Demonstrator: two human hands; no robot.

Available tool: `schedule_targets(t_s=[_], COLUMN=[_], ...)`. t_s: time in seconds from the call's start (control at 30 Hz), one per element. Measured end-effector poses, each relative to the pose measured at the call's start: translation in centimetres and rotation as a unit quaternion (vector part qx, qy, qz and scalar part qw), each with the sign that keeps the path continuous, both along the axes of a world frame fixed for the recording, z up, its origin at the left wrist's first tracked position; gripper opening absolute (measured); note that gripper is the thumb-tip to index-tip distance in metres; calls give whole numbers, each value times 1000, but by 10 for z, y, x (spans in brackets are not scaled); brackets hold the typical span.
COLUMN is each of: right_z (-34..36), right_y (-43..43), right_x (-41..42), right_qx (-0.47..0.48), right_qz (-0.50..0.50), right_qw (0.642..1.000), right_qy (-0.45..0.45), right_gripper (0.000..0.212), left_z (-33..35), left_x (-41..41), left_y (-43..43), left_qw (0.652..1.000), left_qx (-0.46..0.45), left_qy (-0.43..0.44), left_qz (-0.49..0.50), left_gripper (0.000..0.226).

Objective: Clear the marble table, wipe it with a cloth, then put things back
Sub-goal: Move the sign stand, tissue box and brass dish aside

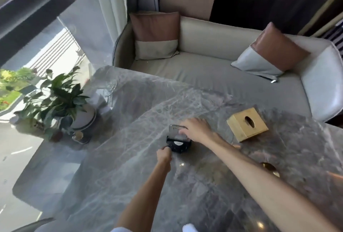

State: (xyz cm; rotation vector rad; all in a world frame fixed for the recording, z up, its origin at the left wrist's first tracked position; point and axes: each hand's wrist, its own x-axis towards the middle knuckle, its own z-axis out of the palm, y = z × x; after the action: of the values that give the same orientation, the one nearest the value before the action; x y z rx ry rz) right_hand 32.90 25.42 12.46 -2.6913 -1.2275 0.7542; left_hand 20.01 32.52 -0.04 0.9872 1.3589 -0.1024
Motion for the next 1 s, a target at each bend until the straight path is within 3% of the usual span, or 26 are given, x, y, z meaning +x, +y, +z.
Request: schedule_targets(t_s=[0.1,0.27,0.43,0.57,0.67,0.73,1.0], right_z=[26,66,88,70,42,23,-17], right_y=[-63,-241,-421,-524,-577,-601,-642], right_x=[25,81,140,172,193,204,219], right_qx=[61,149,131,110,103,106,122], right_qz=[-102,-262,-344,-432,-469,-484,-500], right_qw=[993,953,929,891,872,864,855], right_qy=[17,34,-35,-84,-98,-88,-58], right_gripper=[36,53,53,53,56,57,55], left_z=[17,71,106,127,142,145,75], left_x=[29,107,206,269,300,314,351], left_y=[-27,-151,-323,-451,-519,-551,-610], left_qw=[998,984,937,938,938,935,936], left_qx=[42,12,-91,-125,-167,-177,-102], left_qy=[-37,-110,-111,-102,-96,-93,-51], left_qz=[-7,-142,-317,-308,-290,-293,-334], left_gripper=[41,28,11,25,46,48,66])
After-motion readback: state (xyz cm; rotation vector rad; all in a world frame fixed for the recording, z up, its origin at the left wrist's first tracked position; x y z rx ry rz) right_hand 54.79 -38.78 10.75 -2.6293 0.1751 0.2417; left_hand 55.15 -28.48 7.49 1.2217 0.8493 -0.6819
